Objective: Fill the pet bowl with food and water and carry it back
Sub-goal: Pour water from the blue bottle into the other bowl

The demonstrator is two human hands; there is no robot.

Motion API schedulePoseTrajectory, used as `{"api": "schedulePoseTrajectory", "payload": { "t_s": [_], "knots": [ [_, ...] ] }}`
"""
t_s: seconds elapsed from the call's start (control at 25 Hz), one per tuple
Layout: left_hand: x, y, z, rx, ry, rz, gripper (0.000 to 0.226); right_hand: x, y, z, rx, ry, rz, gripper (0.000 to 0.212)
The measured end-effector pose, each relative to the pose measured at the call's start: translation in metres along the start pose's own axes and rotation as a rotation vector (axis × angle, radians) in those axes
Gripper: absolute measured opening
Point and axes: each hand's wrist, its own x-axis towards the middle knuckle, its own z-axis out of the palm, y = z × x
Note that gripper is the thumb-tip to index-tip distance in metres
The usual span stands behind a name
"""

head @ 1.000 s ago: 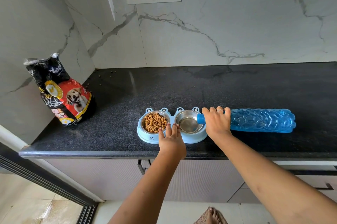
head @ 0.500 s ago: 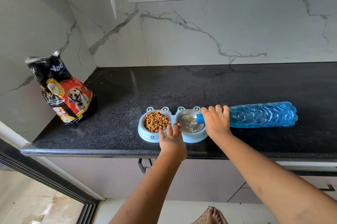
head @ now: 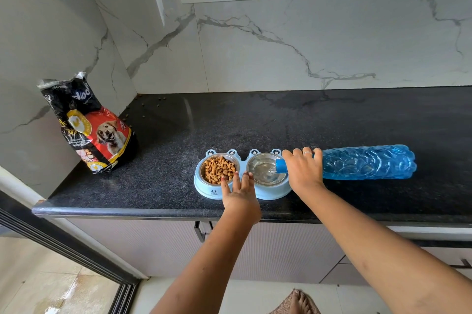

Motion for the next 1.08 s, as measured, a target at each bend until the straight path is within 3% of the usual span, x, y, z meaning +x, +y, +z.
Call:
{"api": "schedulePoseTrajectory", "payload": {
  "t_s": [1.08],
  "knots": [
    [0.004,0.004,-0.008,0.079,0.102,0.002,0.083,0.004,0.008,-0.014,0.177,0.047,0.04,0.033]
  ]
}}
